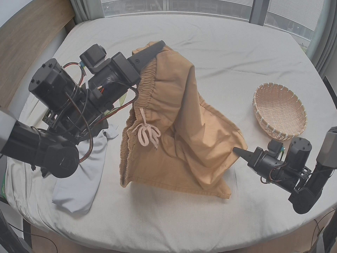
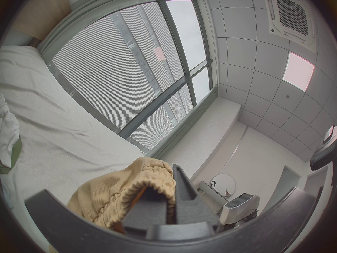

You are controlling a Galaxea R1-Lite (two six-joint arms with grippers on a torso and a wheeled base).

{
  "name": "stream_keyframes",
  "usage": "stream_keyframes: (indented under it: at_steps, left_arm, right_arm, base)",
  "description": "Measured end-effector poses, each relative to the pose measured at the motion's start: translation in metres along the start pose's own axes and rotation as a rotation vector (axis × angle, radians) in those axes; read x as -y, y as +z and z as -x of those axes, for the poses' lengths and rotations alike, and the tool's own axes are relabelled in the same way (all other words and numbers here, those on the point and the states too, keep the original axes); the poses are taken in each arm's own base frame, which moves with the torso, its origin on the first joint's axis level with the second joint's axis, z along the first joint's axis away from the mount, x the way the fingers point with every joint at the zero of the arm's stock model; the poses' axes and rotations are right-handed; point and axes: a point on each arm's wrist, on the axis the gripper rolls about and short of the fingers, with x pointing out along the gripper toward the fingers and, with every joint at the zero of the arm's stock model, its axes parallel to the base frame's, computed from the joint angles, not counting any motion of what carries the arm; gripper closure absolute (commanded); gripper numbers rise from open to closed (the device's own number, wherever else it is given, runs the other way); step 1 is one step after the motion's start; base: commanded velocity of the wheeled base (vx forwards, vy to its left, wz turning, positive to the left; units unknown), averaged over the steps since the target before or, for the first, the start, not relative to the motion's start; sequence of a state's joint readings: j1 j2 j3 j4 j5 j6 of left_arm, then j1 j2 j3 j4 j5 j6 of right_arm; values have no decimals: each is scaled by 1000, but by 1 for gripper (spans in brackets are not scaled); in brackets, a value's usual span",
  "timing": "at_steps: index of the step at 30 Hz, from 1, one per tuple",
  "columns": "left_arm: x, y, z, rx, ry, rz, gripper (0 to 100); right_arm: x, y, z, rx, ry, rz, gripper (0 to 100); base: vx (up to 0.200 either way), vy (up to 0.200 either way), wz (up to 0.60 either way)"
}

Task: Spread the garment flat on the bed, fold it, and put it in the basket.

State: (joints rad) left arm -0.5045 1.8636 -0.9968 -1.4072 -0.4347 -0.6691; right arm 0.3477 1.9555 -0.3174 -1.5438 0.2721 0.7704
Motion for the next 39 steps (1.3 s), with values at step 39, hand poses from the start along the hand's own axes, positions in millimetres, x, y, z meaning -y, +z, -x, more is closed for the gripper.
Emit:
stream_keyframes:
  at_steps: [39]
  left_arm:
    - [-56, -36, 103, -127, 351, 86, 100]
  right_arm:
    - [22, 18, 22, -33, 3, 169, 100]
  base:
    - [0, 0, 0]
